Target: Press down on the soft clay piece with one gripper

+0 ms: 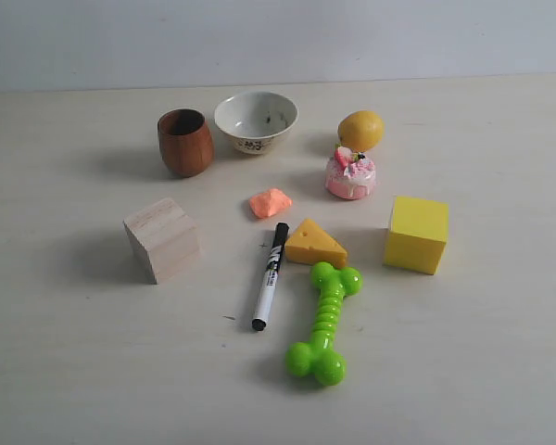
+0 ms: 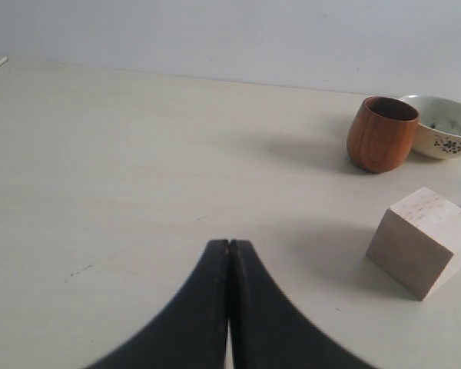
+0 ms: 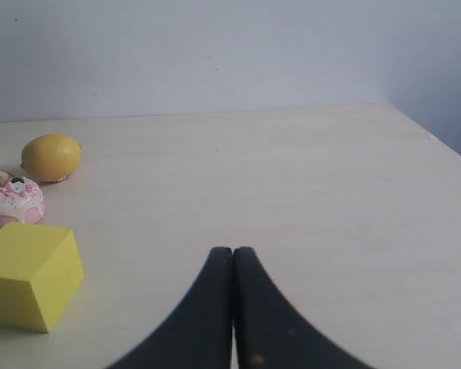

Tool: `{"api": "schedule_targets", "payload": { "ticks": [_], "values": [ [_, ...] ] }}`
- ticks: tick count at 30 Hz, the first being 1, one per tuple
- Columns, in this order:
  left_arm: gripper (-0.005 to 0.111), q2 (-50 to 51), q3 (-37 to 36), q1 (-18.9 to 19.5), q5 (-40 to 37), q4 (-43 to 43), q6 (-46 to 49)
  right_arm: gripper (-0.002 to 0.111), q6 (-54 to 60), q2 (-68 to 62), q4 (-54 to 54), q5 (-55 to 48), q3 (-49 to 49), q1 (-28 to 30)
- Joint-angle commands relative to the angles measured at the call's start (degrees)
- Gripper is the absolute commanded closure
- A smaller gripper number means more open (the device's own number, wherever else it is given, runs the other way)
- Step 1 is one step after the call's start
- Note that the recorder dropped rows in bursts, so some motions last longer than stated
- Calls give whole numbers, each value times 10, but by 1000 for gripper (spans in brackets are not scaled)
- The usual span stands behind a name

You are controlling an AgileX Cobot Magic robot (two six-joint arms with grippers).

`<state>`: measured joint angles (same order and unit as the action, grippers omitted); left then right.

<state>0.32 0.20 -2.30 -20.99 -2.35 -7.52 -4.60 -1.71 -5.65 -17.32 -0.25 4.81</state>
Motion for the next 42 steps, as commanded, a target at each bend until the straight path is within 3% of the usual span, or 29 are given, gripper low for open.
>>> {"api": "schedule_targets", "payload": {
  "ticks": [1,13,23,30,31,33,35,38,42],
  "values": [
    [107,-3,-2,-4,3,2,-1,108,1,4,-4,8,2,3],
    [107,-3,-2,-4,3,2,-1,108,1,4,10,36,2,3],
    [107,-3,-2,-4,3,2,-1,108,1,4,48,286,2,3],
    [107,-3,-2,-4,3,2,-1,108,1,4,48,344,2,3],
    [107,-3,-2,-4,3,2,-1,108,1,4,48,368,2,3],
    [107,-3,-2,-4,3,2,-1,108,-17,4,53,508,2,3],
    [107,-3,-2,-4,3,2,-1,108,-34,4,89,550,-2,3],
    [107,-3,-2,-4,3,2,-1,108,-32,-3,147,460,-57,3],
    [107,-3,-2,-4,3,2,-1,108,-11,-45,124,304,-155,3]
  ]
}}
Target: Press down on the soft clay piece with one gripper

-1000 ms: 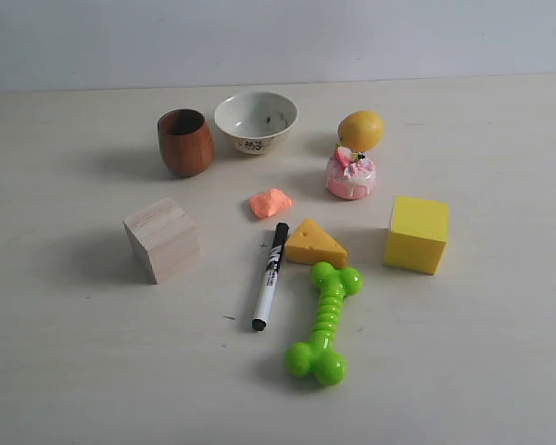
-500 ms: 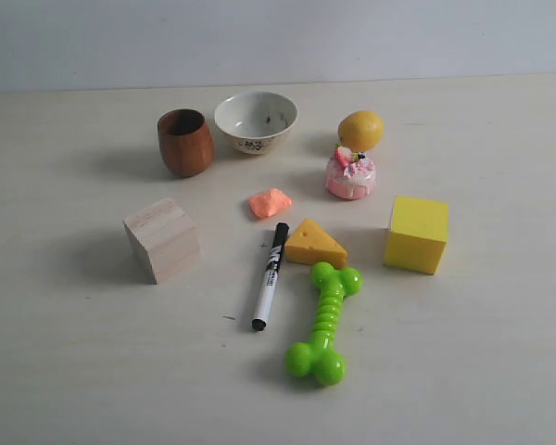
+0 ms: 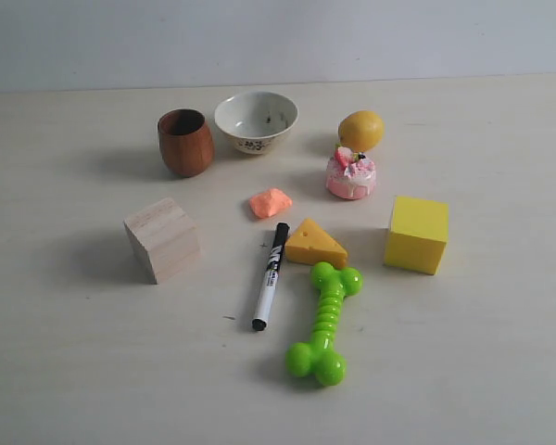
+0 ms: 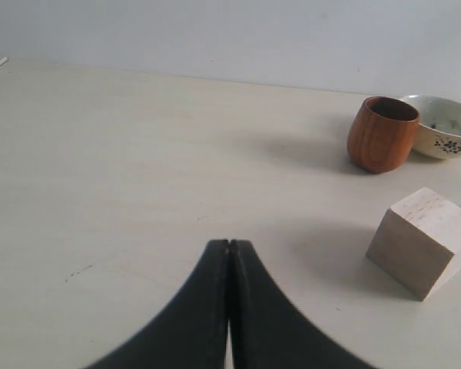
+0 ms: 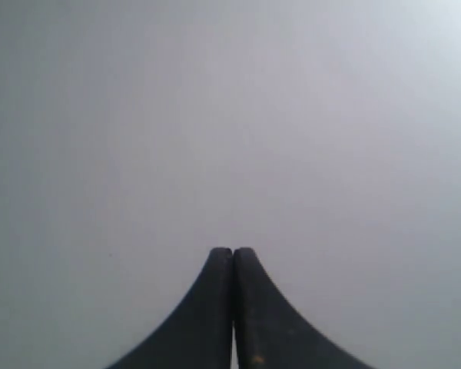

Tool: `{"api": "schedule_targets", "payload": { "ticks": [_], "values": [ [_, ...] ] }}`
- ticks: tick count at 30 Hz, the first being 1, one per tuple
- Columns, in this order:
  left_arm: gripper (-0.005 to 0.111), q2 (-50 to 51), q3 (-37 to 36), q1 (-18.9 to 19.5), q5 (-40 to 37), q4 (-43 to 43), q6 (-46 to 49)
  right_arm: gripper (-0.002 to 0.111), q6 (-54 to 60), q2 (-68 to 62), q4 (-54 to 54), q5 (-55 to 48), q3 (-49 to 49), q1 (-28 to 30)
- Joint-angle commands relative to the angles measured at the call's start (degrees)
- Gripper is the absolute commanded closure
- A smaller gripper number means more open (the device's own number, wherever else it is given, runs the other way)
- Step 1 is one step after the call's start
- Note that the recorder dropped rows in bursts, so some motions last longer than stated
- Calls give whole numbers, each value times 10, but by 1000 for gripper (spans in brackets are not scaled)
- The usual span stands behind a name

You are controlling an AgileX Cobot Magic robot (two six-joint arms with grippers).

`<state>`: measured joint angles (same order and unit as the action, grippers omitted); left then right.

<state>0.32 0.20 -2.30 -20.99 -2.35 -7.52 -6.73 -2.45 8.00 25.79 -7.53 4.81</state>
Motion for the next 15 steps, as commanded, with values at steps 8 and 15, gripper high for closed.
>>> {"api": "schedule_targets", "payload": {
  "ticks": [8,15],
  "values": [
    [107,-3,-2,-4,3,2,-1,108,67,-195,6,-398,-347,-2],
    [107,-3,-2,-4,3,2,-1,108,335,-368,248,-579,-492,-2]
  ]
}}
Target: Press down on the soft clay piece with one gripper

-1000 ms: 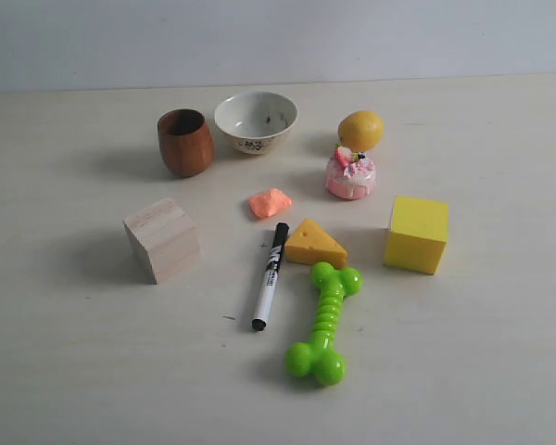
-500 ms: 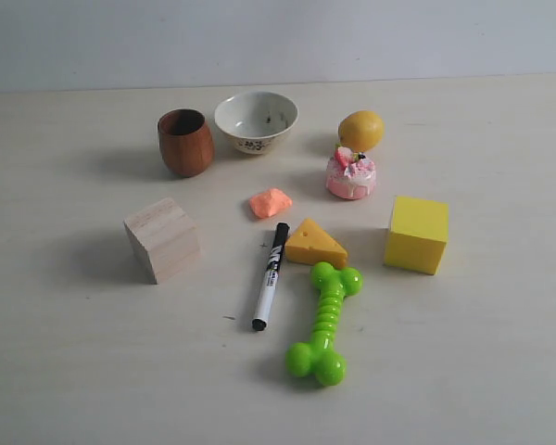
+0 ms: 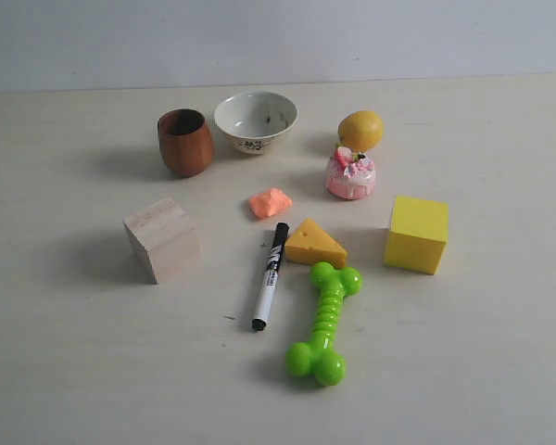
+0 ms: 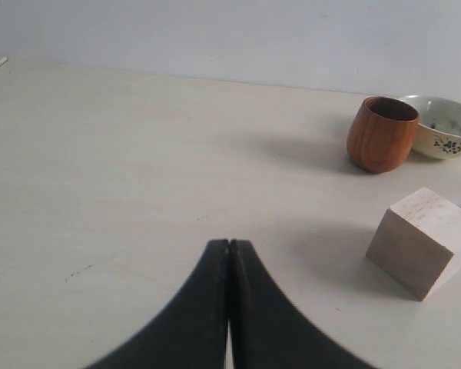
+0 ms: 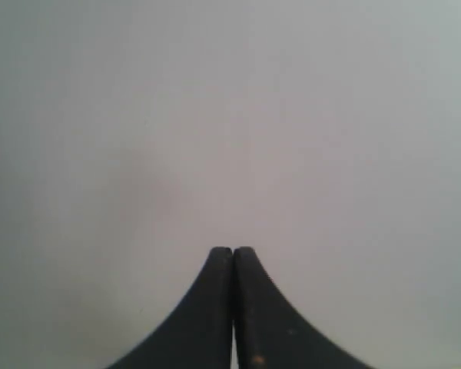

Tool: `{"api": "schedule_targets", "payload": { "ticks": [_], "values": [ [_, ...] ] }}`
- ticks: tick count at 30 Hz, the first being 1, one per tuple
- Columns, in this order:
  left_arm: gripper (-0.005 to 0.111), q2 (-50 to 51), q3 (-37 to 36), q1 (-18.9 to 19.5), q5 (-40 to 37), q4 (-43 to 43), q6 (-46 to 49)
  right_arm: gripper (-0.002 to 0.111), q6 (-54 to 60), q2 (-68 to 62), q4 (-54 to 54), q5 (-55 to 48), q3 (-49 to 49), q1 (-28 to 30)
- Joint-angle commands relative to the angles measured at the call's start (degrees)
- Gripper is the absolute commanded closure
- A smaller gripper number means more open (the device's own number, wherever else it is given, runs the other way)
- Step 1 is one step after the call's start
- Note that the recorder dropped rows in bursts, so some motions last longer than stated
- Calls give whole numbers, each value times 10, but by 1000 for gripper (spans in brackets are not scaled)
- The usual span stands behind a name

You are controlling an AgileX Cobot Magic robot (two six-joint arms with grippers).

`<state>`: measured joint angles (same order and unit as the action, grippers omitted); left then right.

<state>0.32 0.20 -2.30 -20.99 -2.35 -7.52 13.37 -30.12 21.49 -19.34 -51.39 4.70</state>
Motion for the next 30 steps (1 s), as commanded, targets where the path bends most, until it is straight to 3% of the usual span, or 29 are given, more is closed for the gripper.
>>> {"api": "schedule_targets", "payload": {
  "ticks": [1,3,7,11,14,21,30],
  "values": [
    [107,-3,-2,-4,3,2,-1,108,150,-122,132,-159,-64,-1],
    [107,-3,-2,-4,3,2,-1,108,156,-222,156,-240,-110,-1],
    [107,-3,-2,-4,3,2,-1,108,156,-326,171,-298,-155,-5],
    [107,-3,-2,-4,3,2,-1,108,141,-432,140,-304,-197,-93],
    [107,-3,-2,-4,3,2,-1,108,61,-491,59,-298,-214,-172],
    [107,-3,-2,-4,3,2,-1,108,-100,-613,-117,-325,-275,-278],
    [107,-3,-2,-4,3,2,-1,108,-96,-772,-112,-420,-398,-307]
  ]
}}
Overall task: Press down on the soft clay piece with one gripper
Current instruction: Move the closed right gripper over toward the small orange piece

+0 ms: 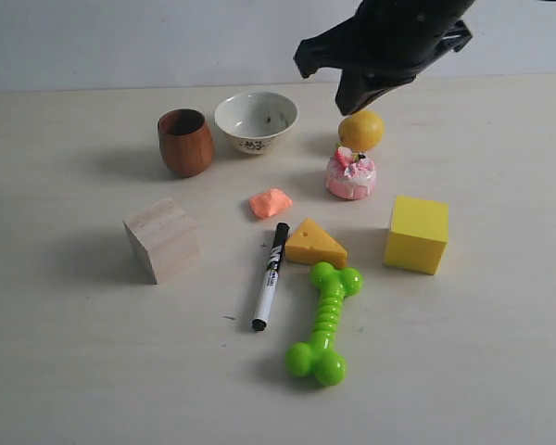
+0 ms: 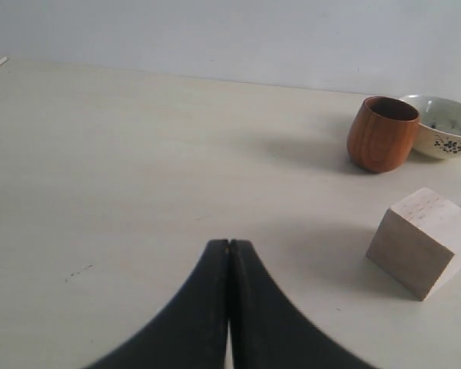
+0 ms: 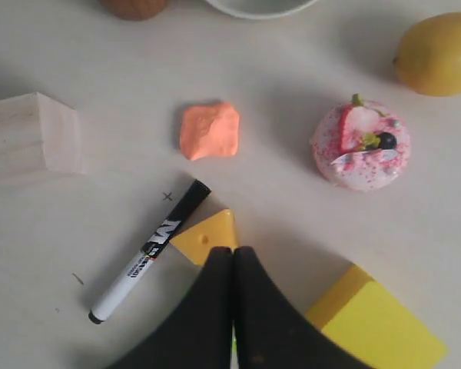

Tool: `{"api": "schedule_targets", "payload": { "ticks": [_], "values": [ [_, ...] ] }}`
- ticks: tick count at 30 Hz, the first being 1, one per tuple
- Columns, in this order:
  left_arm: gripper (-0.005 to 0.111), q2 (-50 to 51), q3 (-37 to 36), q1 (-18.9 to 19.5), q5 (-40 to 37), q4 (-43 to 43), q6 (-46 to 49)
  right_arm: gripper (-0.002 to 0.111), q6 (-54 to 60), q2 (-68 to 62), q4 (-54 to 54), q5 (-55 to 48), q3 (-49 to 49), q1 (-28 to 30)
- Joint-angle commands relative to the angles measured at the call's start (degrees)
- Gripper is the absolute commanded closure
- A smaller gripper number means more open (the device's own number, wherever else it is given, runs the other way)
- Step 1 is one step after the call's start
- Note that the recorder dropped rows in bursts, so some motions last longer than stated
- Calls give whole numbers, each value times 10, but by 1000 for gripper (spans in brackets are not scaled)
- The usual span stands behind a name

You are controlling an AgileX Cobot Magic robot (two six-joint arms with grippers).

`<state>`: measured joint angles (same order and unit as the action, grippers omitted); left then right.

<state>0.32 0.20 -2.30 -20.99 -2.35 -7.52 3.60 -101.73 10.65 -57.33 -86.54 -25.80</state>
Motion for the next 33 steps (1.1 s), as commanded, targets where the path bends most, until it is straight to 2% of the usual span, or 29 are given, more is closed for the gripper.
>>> {"api": "schedule_targets", "payload": {
  "ticks": [1,21,33],
  "values": [
    [107,-3,-2,-4,3,2,-1,108,5,-67,-5,-47,-54,-2],
    [107,-3,-2,-4,3,2,-1,108,14,-93,69,118,-59,-2],
    [107,-3,-2,-4,3,2,-1,108,25,-160,82,152,-59,-2]
  ]
}}
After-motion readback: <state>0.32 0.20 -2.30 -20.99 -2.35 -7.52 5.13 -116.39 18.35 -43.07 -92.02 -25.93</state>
